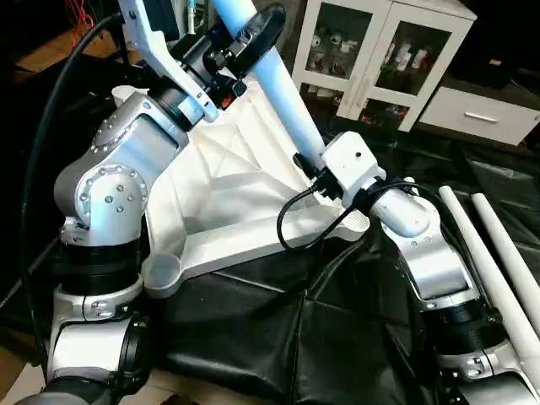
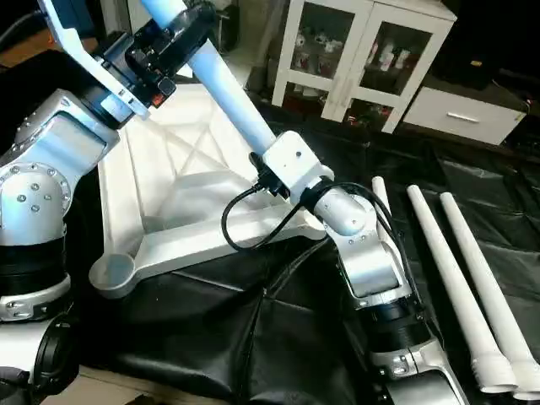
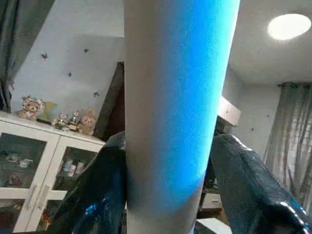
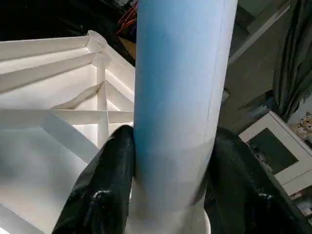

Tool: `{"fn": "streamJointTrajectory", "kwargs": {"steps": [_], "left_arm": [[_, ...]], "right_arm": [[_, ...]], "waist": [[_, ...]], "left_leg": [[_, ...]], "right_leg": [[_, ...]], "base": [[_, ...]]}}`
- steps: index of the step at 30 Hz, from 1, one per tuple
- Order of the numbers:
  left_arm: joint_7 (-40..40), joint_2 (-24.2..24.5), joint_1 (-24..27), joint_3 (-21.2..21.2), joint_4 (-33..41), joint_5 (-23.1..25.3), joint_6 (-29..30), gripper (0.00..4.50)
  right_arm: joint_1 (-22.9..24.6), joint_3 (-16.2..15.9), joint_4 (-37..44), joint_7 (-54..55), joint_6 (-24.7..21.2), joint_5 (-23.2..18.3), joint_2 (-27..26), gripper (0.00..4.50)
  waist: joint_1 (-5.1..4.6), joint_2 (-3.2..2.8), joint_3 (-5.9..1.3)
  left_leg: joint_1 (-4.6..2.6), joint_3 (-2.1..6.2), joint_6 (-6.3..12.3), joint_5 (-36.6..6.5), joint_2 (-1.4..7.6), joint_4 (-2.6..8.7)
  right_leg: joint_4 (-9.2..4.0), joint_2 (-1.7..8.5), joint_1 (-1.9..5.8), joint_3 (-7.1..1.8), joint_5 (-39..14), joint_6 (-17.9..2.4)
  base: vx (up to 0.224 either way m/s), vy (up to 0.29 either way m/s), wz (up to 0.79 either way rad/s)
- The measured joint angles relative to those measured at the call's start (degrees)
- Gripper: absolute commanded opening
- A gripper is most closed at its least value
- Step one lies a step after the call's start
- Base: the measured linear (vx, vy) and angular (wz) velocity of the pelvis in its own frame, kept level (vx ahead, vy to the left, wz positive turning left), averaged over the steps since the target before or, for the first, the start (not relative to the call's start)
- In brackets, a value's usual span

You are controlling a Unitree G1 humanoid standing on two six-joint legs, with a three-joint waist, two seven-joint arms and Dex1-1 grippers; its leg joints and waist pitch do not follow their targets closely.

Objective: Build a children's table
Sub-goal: Pick table leg

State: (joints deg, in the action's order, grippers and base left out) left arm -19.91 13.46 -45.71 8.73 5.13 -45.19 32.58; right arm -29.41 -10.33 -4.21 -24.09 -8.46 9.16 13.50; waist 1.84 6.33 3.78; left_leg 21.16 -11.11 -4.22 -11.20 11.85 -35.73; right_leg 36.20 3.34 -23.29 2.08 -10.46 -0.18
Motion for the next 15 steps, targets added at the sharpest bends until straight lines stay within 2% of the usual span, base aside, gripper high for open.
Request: {"fn": "streamJointTrajectory", "kwargs": {"steps": [5,6,14,15], "left_arm": [[1.1,-0.4,0.0,1.2,-0.5,0.1,-0.1,2.17],[1.5,-0.4,0.0,1.6,-0.5,0.1,-0.2,1.94],[3.4,-1.4,-1.4,1.6,-2.7,1.9,-2.4,1.64],[4.2,-1.9,-1.7,1.6,-2.8,2.3,-2.8,1.62]], "right_arm": [[0.0,-0.4,0.0,0.0,0.0,0.0,0.0,1.85],[0.0,-0.4,0.0,0.0,0.0,0.0,0.0,1.85],[-0.1,-0.4,0.0,0.1,0.0,-0.1,-0.3,1.85],[-0.1,-0.4,0.0,0.0,0.0,-0.8,-0.6,2.19]], "waist": [[0.10,0.00,0.00],[0.08,0.00,0.00],[0.09,-0.01,0.00],[0.07,-0.01,0.00]], "left_leg": [[0.01,0.00,0.00,0.0,0.00,0.00],[0.01,0.00,0.00,0.0,0.00,0.00],[0.00,0.01,0.00,0.0,0.00,0.00],[0.00,0.01,0.00,0.0,0.00,0.00]], "right_leg": [[0.00,0.00,0.00,0.00,0.0,0.0],[0.00,0.00,0.00,0.01,0.0,0.0],[0.00,0.00,0.00,0.00,0.0,0.0],[0.00,0.00,0.00,0.01,0.0,0.0]], "base": [[0.000,0.000,0.00],[0.000,0.000,0.00],[0.000,0.000,0.00],[0.000,0.000,0.00]]}}
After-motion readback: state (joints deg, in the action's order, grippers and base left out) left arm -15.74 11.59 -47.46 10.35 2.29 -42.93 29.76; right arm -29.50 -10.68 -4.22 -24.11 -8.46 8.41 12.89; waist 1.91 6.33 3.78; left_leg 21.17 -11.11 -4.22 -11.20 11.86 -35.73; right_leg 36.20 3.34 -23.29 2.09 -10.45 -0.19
